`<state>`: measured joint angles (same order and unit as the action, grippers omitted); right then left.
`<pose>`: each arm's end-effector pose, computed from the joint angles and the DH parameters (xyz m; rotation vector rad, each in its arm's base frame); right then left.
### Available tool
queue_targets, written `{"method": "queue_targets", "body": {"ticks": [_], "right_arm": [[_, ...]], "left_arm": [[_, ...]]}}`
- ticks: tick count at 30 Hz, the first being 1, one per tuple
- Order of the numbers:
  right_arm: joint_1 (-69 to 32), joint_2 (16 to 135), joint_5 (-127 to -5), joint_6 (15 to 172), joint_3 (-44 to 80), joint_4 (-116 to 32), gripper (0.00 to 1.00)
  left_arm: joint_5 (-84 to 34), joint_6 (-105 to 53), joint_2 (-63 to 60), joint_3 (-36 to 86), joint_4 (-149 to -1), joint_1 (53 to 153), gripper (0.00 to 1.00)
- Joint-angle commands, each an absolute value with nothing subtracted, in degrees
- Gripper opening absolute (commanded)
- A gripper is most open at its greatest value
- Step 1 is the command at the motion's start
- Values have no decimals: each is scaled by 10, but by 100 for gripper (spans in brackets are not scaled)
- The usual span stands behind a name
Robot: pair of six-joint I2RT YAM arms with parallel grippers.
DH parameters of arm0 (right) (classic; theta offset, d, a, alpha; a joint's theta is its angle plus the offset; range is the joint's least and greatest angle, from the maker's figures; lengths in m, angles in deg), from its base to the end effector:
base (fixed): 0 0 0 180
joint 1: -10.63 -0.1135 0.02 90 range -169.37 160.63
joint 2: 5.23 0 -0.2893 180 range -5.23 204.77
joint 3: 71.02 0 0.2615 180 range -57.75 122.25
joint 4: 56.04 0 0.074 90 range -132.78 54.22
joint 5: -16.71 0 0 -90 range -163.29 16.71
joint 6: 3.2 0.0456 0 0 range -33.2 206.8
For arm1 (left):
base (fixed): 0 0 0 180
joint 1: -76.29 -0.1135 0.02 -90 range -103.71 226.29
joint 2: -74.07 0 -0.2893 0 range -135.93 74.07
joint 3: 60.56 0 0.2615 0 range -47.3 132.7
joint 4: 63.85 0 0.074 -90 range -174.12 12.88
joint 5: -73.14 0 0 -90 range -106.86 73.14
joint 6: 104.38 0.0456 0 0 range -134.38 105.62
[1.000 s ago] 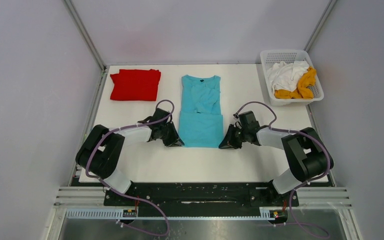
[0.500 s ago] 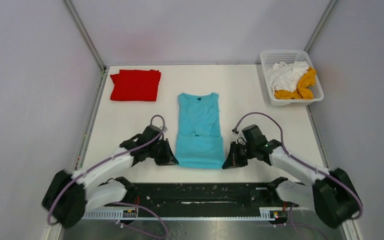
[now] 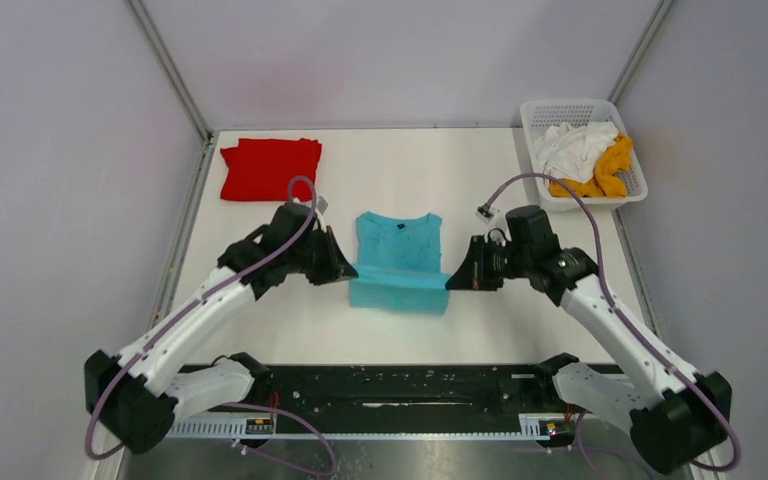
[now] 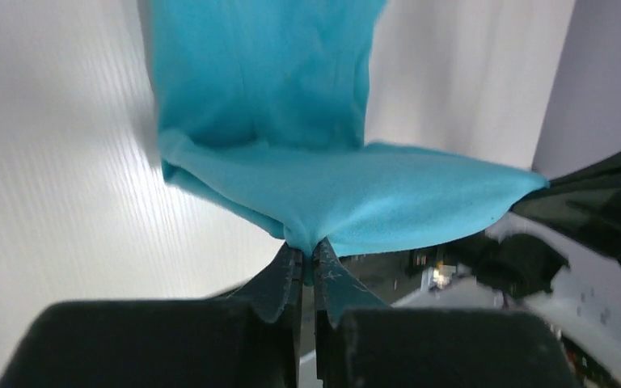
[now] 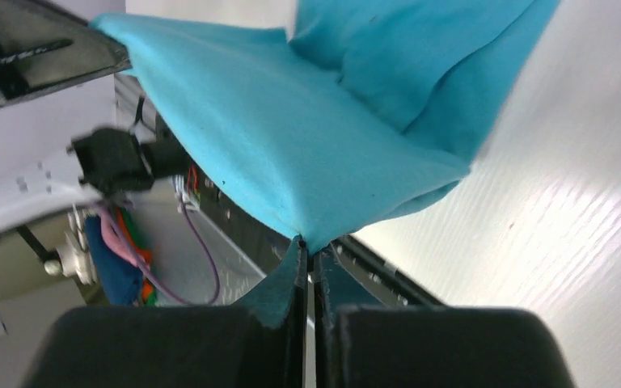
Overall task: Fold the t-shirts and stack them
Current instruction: Fold the long partially folded tshirt into a neat square
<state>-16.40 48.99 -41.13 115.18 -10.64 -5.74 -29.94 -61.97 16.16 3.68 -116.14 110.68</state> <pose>0.1597 0.1087 0.2978 -0.2706 2.4602 1.1102 0.1663 -0.1263 0.3023 -0.1762 2.5549 -0.9000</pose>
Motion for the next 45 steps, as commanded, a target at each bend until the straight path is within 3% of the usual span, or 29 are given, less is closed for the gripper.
{"method": "queue_targets", "body": {"ticks": [1, 20, 21, 23, 24, 25, 26, 27, 28, 29, 38, 42, 45], "right_arm": [[-94, 577, -392, 1167, -69, -167, 0], [26, 977, -307, 1185, 152, -249, 1], [30, 999, -307, 1186, 167, -250, 3], [36, 1040, -318, 1195, 199, -257, 5], [38, 1061, -321, 1202, 215, -269, 15], [41, 1089, -323, 1213, 241, -272, 32], [43, 1106, -316, 1214, 265, -267, 42], [43, 1120, -315, 1213, 291, -246, 60], [44, 1125, -324, 1206, 311, -214, 95], [43, 1120, -335, 1193, 324, -191, 99], [43, 884, -453, 1167, 94, -215, 100], [43, 795, -475, 1158, 7, -212, 99], [44, 758, -480, 1150, -26, -200, 99]], "left_arm": [[-251, -572, 48, 134, -1128, 1057, 0], [-186, -525, -352, 468, -1160, 974, 0], [-192, -523, -377, 488, -1165, 972, 1], [-198, -522, -417, 527, -1164, 970, 13], [-195, -521, -434, 548, -1162, 969, 21], [-188, -520, -452, 569, -1162, 969, 37], [-185, -520, -463, 587, -1165, 968, 56], [-186, -518, -470, 612, -1172, 967, 74], [-188, -517, -472, 625, -1180, 965, 92], [-193, -513, -468, 628, -1184, 964, 98], [-248, -470, -376, 418, -1119, 968, 99], [-272, -453, -405, 404, -1116, 982, 98], [-277, -447, -436, 415, -1116, 996, 91]]}}
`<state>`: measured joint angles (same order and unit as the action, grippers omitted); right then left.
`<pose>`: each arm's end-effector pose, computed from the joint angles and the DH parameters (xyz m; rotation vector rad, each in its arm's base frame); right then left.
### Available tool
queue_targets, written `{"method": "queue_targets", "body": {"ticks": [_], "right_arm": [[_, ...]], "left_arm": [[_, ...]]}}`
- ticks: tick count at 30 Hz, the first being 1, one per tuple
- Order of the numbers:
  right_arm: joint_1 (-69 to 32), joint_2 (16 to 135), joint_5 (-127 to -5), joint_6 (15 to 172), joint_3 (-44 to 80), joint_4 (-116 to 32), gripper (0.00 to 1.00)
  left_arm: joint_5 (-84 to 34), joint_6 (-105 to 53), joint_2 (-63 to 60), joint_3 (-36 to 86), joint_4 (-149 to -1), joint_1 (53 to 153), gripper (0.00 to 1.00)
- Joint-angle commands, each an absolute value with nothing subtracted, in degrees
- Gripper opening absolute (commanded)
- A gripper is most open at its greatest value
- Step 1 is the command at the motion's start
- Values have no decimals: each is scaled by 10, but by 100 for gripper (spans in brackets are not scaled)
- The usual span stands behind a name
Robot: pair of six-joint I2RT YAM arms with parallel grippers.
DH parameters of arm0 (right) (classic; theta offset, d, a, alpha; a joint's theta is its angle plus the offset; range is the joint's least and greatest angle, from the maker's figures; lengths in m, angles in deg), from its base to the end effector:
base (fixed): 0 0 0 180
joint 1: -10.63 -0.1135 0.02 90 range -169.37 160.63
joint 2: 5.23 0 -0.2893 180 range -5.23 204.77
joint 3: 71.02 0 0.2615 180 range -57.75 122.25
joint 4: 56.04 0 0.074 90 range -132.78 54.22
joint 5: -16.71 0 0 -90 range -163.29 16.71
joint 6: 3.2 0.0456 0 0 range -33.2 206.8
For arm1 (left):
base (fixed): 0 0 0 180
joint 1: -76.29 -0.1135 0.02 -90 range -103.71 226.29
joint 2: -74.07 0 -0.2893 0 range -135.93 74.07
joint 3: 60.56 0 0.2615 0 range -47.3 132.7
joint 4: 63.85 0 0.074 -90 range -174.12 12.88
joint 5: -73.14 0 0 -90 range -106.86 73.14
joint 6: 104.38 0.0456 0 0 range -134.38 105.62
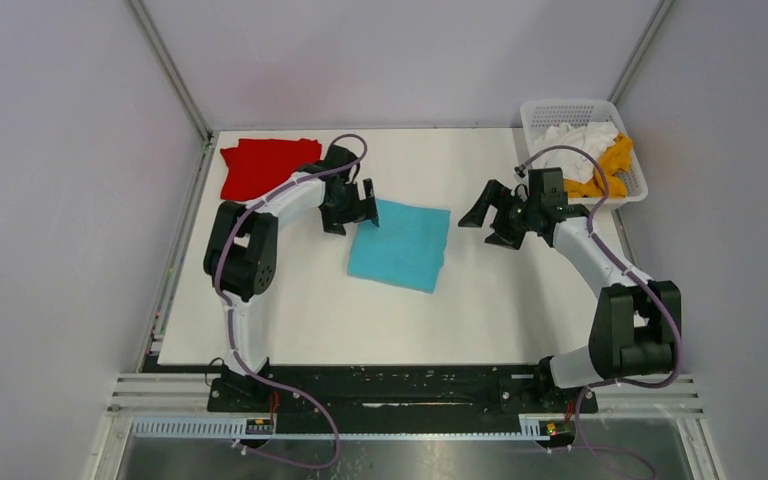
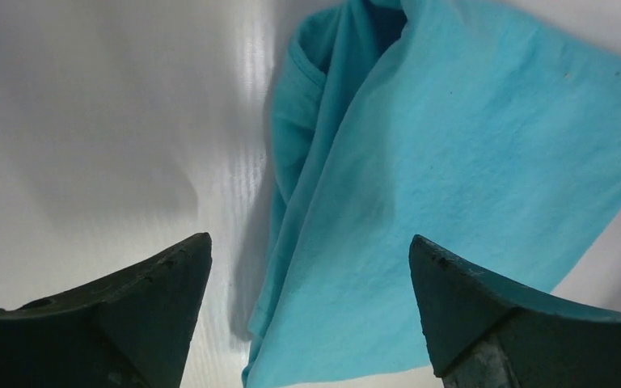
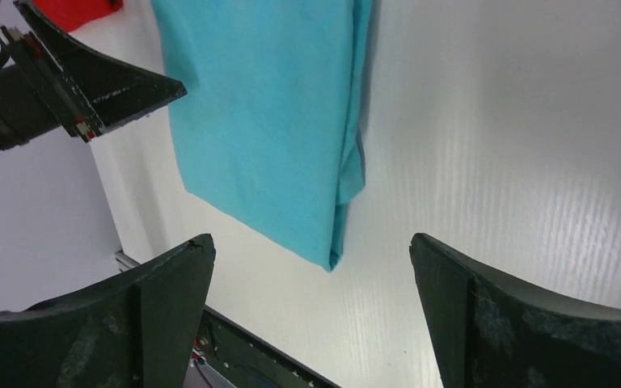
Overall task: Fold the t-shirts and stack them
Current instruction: Fold the long partially folded tshirt into a neat square, then put the neatly folded tshirt into the corner of the board with the left arm
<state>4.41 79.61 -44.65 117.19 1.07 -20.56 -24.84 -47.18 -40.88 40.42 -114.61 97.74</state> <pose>0.3207 0.0569 0.2589 0.2805 2.4536 0.8903 0.4134 -0.1692 0.2049 -0.2313 2.7668 -0.4561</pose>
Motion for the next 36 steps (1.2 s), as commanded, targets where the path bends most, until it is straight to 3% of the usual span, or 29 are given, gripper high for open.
{"method": "queue_targets", "body": {"ticks": [1, 4, 9, 11, 12, 18, 25, 36], "right_arm": [[43, 748, -481, 1146, -34, -195, 100], [44, 719, -492, 1130, -44, -173, 99], [48, 682, -525, 1101, -44, -143, 99], [52, 673, -540, 1095, -41, -136, 99], [53, 668, -544, 1092, -41, -134, 99], [54, 639, -576, 1074, -54, -137, 100], [54, 580, -666, 1067, -90, -182, 99], [54, 575, -687, 1066, -106, -207, 100]], "left_arm": [[-274, -447, -448, 420, -1120, 1001, 87], [-246, -456, -484, 439, -1135, 1013, 71], [-224, -466, -517, 450, -1148, 1050, 26], [-181, -468, -521, 468, -1163, 1067, 3], [-147, -467, -526, 486, -1180, 1072, 0], [83, -464, -563, 659, -1329, 1077, 0], [277, -373, -561, 749, -1330, 1065, 0], [332, -128, -543, 785, -1171, 978, 0]]}}
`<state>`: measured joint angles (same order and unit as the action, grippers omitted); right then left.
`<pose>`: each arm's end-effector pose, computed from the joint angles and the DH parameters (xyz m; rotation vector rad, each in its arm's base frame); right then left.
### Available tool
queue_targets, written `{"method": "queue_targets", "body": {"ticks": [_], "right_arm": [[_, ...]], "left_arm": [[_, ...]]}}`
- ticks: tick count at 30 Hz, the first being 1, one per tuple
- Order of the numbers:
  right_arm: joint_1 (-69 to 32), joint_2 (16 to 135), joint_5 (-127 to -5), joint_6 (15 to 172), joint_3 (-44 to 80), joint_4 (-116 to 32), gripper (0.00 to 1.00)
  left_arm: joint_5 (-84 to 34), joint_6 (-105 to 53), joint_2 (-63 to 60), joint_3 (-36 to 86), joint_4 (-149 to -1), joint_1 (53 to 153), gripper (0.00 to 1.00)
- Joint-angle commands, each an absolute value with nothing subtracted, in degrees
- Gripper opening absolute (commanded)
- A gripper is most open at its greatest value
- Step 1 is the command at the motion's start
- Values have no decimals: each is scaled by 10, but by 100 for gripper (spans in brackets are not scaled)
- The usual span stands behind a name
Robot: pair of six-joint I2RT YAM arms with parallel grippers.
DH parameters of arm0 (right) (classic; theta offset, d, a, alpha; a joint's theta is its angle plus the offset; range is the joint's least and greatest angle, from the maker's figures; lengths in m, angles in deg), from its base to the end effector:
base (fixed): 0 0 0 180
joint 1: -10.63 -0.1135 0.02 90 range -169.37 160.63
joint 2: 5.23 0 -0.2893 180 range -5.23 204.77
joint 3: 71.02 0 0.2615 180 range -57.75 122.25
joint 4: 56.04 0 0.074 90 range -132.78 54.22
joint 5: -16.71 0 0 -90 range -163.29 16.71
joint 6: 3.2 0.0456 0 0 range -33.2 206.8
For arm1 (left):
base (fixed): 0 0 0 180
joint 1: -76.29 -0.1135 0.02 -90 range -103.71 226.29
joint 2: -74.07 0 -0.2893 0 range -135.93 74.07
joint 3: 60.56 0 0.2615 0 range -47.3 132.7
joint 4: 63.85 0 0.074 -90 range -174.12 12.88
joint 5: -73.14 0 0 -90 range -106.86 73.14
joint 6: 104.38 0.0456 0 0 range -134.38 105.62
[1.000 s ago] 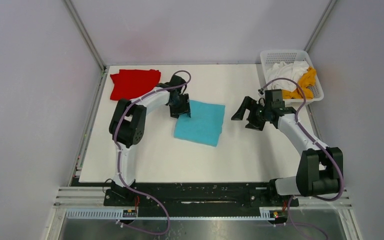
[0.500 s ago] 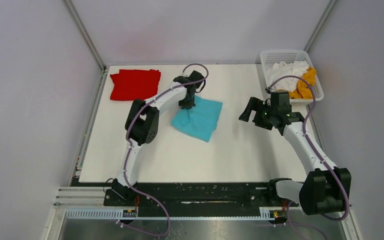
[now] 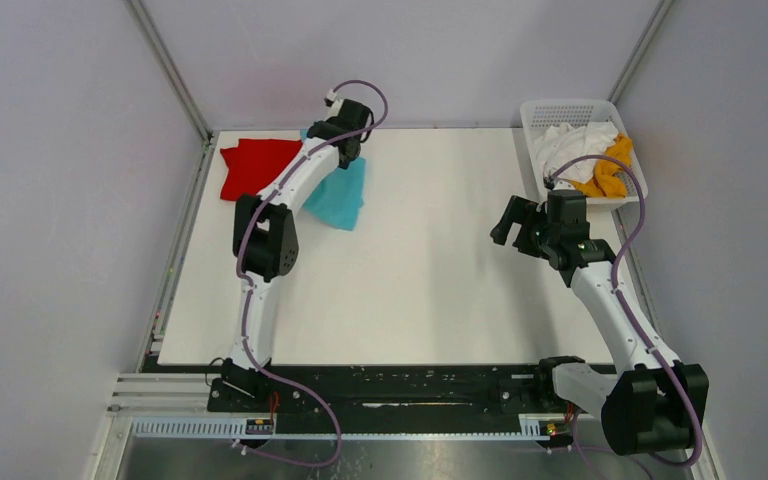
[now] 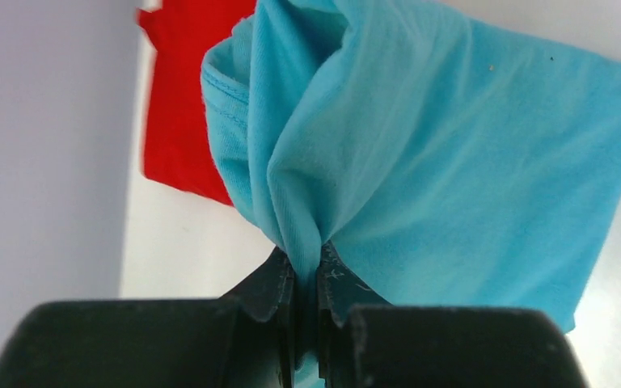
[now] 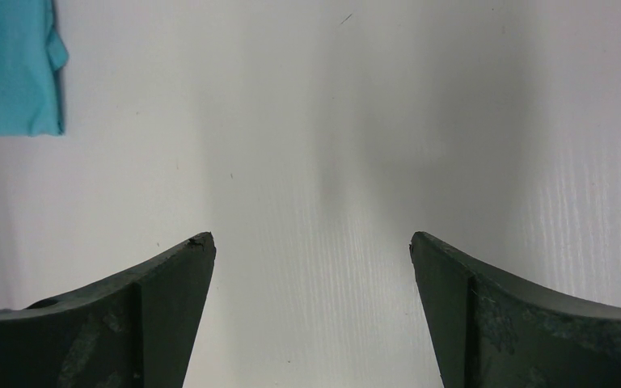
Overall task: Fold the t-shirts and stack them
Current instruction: Put the neatly folded tshirt into the corner of the board with the left arm
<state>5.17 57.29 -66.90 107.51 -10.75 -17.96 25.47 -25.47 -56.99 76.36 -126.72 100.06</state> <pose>0.2372 0.0278 0.2827 0.2458 2.2830 0.3653 0.4963 -0.1850 0.2680 -0.0081 2.3242 0.6482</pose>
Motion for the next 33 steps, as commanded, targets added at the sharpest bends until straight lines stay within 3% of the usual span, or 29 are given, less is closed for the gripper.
{"method": "queue_targets", "body": {"ticks": [1, 10, 33], "right_arm": [[54, 578, -685, 1065, -106, -207, 100], [54, 586, -692, 1065, -105, -206, 100], [54, 605, -718, 1058, -95, -190, 100]], "left_arm": [[338, -98, -541, 780, -1148, 971, 0], [305, -4, -562, 836, -1079, 920, 0], [128, -170, -622, 881, -1072, 817, 0]]}}
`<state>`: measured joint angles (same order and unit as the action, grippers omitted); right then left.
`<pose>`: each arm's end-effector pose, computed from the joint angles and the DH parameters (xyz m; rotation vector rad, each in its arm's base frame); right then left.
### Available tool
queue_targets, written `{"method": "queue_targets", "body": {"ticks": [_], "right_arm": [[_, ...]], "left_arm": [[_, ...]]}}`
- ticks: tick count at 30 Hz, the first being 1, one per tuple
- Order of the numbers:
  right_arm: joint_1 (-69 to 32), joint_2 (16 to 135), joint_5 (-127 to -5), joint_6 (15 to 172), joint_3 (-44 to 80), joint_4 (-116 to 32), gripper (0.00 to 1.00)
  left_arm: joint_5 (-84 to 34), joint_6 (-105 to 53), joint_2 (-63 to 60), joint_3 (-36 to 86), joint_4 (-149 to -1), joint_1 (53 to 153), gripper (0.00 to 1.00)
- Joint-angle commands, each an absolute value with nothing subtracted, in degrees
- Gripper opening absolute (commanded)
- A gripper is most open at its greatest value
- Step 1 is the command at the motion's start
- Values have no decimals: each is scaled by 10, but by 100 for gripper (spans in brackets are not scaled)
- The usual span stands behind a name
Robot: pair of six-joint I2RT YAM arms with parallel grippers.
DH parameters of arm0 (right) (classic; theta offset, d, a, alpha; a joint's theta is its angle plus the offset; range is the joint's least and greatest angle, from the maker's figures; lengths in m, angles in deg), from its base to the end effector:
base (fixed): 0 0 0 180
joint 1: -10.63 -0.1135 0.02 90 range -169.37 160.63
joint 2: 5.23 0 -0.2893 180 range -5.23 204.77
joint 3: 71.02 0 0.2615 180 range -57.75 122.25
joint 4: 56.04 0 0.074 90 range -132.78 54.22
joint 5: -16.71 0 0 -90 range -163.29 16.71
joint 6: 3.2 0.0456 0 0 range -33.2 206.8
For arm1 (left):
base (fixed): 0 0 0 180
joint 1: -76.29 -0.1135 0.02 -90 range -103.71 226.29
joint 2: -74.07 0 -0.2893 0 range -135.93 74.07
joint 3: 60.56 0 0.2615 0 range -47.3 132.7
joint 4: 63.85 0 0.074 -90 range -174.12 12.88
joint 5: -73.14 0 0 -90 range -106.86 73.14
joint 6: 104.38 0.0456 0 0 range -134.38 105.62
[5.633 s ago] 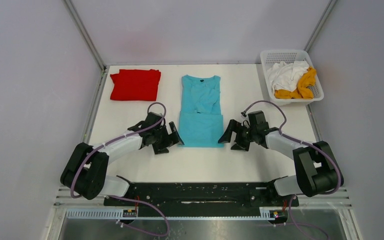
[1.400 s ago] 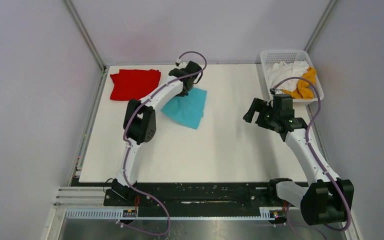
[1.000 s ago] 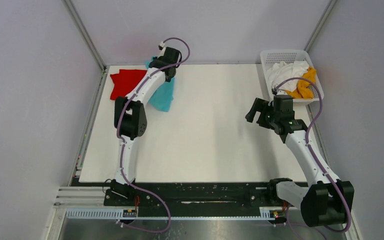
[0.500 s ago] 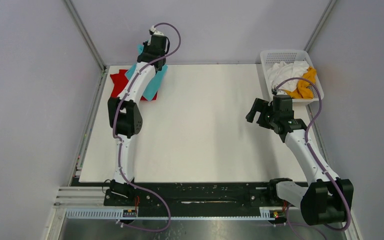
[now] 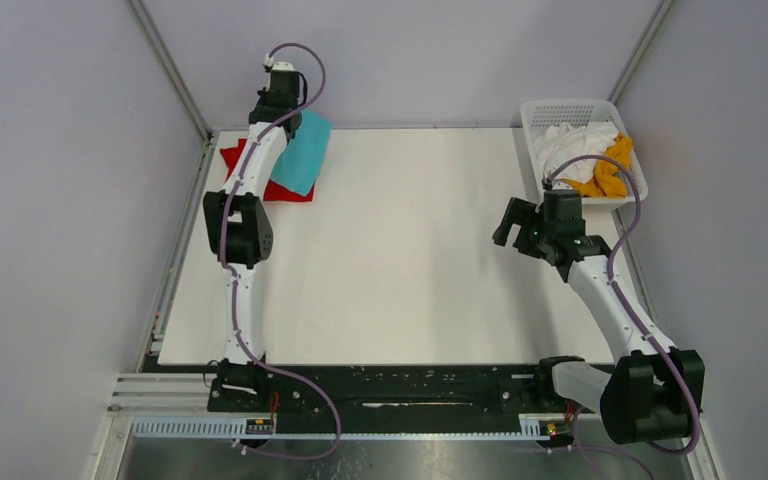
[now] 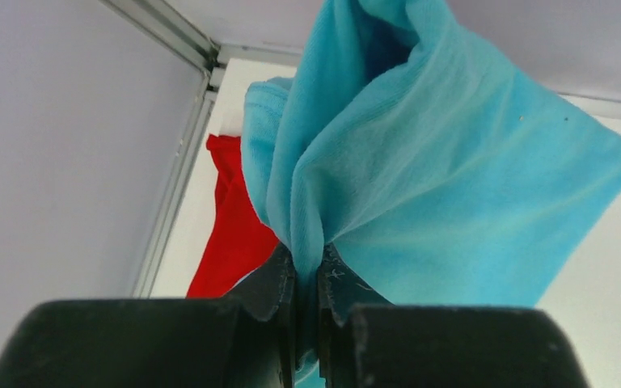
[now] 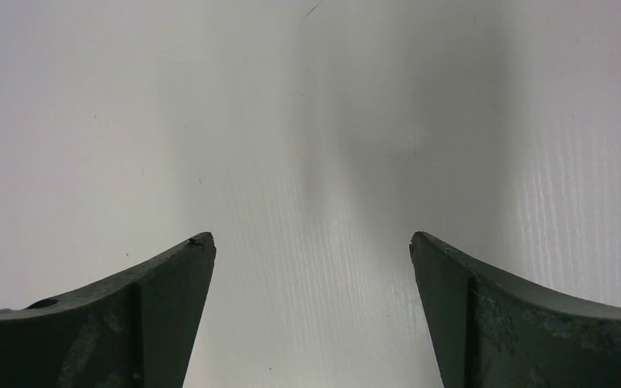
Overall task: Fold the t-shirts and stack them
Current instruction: Put the neatly folded tshirt into the corner of the board with the left arm
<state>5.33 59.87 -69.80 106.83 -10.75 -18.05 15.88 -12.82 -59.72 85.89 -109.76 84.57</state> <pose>0.2451 0.0255 0.2727 0.2685 2.3192 0.2929 0.5669 -0.0576 0.3180 -0.1496 2.0895 0.5412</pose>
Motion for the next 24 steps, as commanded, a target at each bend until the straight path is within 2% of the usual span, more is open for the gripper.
{"method": "queue_targets", "body": {"ticks": [1, 3, 9, 10, 11, 12, 14, 15, 16, 17, 18, 24], "right_arm": [[54, 607, -720, 1058, -94, -189, 100], [54, 611, -726, 1057, -92, -188, 99], [54, 624, -730, 1056, -88, -183, 100], [54, 627, -730, 1056, -86, -183, 100], [54, 630, -730, 1056, -84, -181, 100], [54, 633, -730, 1057, -81, -177, 99], [54, 634, -721, 1057, -76, -173, 100], [55, 633, -725, 1058, -77, -173, 99], [54, 631, -729, 1060, -79, -173, 100], [54, 629, -730, 1063, -80, -171, 100], [54, 626, -742, 1067, -80, -170, 99], [54, 586, -754, 1091, -85, -166, 100]], "left_arm": [[118, -180, -624, 871, -1065, 809, 0], [101, -194, -629, 855, -1051, 795, 11], [123, -234, -646, 860, -1058, 753, 13], [110, -242, -646, 861, -1062, 744, 19], [92, -248, -645, 865, -1065, 738, 40], [75, -249, -644, 868, -1066, 734, 47], [84, -252, -638, 869, -1067, 732, 47], [90, -252, -631, 870, -1071, 732, 52], [92, -252, -625, 868, -1073, 731, 68], [92, -255, -612, 863, -1080, 732, 91], [87, -261, -598, 857, -1086, 732, 98], [-2, -344, -457, 728, -1090, 739, 99]]}}
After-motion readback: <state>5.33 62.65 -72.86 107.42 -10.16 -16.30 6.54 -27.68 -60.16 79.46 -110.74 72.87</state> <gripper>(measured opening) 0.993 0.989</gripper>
